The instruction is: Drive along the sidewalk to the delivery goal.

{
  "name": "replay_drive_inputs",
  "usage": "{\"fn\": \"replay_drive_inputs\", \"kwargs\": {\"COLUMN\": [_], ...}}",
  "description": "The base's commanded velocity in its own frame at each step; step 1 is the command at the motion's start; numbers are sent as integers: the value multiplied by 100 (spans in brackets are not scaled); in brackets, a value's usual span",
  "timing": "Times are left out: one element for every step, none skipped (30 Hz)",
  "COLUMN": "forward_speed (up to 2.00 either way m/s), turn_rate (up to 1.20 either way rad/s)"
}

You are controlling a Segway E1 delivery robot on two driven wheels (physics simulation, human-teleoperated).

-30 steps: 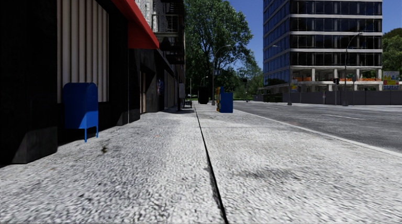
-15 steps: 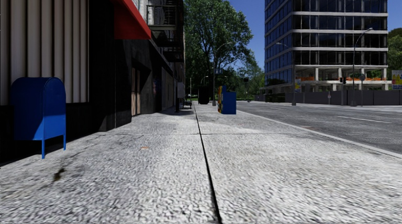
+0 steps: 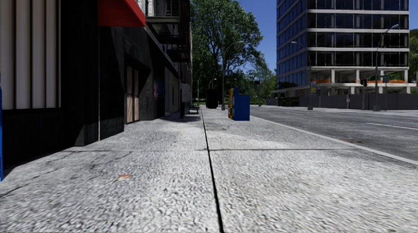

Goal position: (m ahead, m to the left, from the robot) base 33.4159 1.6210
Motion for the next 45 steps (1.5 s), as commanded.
{"fn": "replay_drive_inputs", "kwargs": {"forward_speed": [198, 198, 198, 198, 198, 198, 198, 198, 198, 198, 198, 198, 198, 198, 198, 198, 198, 198, 198, 198, 198, 198, 198, 198, 198, 198, 198, 198, 198, 198, 198, 198, 198, 198, 198, 198, 198, 198, 198, 198, 198, 198, 198, 198, 198], "turn_rate": [0, 0, 0, 0, 0, 0, 0, 0, 0, 0, 0, 0, 0, 0, 0, 0, 0, 0, 0, 0, 0, 0, 0, 0, 0, 0, 0, 0, 0, 0, 0, 0, 0, 0, 0, 0, 0, 0, 0, 0, 0, 0, 0, 0, 0]}}
